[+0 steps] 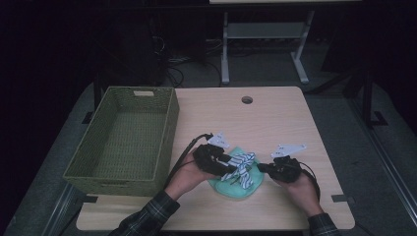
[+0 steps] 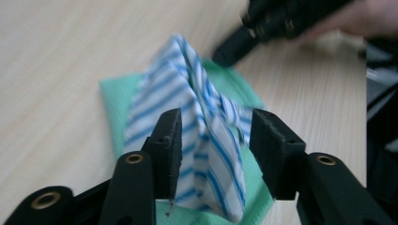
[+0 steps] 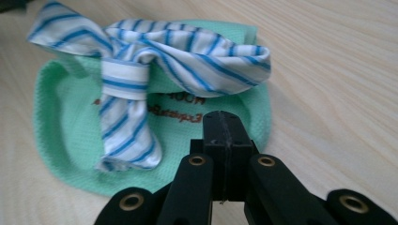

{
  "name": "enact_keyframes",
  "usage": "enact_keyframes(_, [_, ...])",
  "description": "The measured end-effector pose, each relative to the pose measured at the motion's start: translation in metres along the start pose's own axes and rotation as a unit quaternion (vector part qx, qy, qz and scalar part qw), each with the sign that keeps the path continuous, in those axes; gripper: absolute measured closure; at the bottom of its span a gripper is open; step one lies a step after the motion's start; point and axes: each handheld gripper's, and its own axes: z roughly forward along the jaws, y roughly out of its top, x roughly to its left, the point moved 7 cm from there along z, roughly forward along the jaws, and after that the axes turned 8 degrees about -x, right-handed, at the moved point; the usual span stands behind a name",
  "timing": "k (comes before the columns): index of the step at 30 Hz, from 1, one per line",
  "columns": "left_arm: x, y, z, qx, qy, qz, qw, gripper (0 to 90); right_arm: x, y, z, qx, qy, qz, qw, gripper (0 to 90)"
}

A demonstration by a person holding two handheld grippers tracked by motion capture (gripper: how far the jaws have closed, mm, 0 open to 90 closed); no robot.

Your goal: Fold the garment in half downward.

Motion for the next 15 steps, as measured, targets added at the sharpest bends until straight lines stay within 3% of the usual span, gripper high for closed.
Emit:
enact_keyframes(3, [0.006,0.001,0.003,0.000,0.003,-0.010,0.9999,57.0,0.007,-0.001,-0.003,-0.001,0.009,-0.002,1.0000,89.8])
enact_keyframes(7, [0.012,-0.004,0.016,0.017,0.001,-0.015,0.9997,58.5,0.019,-0.002,-0.004,-0.001,0.025,-0.005,0.9997,89.8])
enact_keyframes(15, [0.015,-0.006,0.036,0.022,-0.006,-0.034,0.9992,62.2,0.035,-0.003,0.001,0.003,0.044,-0.019,0.9988,89.8])
